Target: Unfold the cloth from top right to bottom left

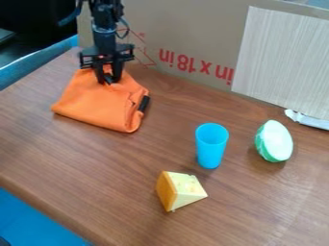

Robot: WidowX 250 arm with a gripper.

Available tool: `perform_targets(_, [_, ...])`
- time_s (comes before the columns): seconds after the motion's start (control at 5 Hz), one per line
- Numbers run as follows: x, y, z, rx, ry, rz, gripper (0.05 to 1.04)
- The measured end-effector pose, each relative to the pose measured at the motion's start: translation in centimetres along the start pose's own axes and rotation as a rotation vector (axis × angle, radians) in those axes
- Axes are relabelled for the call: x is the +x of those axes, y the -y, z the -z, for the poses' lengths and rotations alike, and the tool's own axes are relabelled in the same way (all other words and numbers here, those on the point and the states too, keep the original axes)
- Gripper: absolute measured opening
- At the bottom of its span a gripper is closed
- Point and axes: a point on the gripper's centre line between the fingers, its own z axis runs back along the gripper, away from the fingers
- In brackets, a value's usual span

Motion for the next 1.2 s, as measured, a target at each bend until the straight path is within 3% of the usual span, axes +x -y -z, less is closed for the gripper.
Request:
perform_targets(0.2, [0.0, 0.1, 0.0, -0.004, 0.003, 0.001, 0.177])
perform_targets(0.4, [-0.6, 0.1, 0.2, -0.027, -0.02, 0.002, 0.096])
perform_targets(0.8, [-1.4, -1.0, -4.9, -0.16, -0.02, 0.0, 0.083])
perform_targets(1.2, [-3.1, -2.7, -7.5, -0.244, 0.012, -0.003, 0.083])
